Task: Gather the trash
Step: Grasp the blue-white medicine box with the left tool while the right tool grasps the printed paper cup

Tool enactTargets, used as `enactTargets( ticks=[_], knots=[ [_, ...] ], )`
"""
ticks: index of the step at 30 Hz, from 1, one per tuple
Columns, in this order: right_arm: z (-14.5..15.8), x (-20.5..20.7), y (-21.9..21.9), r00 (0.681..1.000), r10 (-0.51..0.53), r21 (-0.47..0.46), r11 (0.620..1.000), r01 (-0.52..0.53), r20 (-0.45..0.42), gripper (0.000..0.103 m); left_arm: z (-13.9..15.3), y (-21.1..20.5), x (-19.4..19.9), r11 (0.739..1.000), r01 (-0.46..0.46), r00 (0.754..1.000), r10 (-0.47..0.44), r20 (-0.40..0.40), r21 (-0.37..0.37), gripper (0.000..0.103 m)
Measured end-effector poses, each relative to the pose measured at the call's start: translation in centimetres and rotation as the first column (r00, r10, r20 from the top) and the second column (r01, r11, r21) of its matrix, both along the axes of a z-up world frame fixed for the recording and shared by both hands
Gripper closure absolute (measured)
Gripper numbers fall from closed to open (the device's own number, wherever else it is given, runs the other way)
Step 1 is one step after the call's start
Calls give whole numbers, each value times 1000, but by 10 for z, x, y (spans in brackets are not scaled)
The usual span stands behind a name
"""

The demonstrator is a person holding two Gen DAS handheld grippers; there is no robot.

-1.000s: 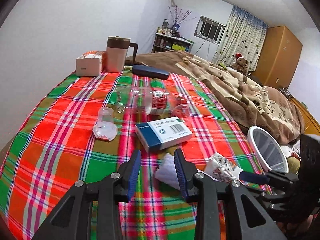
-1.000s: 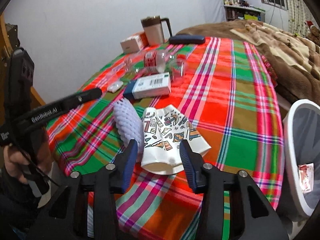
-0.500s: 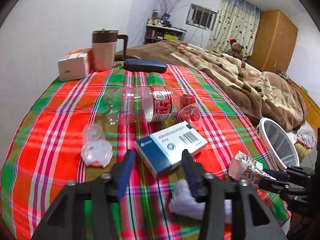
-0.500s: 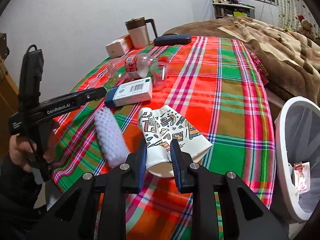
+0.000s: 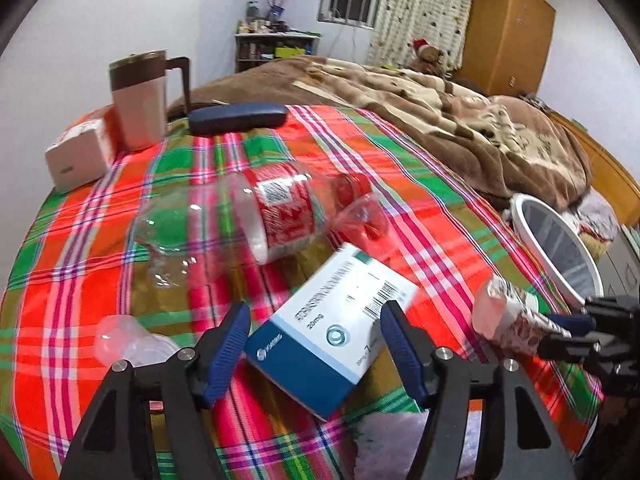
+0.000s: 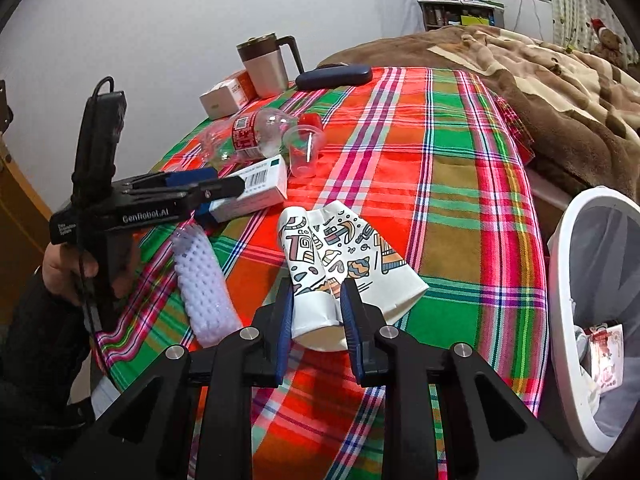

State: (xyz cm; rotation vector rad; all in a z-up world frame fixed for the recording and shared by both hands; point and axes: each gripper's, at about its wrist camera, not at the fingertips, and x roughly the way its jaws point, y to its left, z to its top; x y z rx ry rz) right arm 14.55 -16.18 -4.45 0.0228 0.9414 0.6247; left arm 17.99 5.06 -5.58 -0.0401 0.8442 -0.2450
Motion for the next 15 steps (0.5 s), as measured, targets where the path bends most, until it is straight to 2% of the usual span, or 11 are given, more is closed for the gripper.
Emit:
enactTargets(
  ticks=[6,10,15],
  knots=[
    [0,-1,0,1000,1,6,1000,-1,0,79,-1,-17,-13,996,78,997,-77,-8,42,36],
    [1,-1,-1,1000,-3,10,1000,3,0,79,-7,-21,-11,998,39,999,-37,-38,55,36],
    [3,-4,-3,1000,-13,12,1000,13,11,79,-12,-12,-8,999,-35,998,36,-59,18,40]
  ],
)
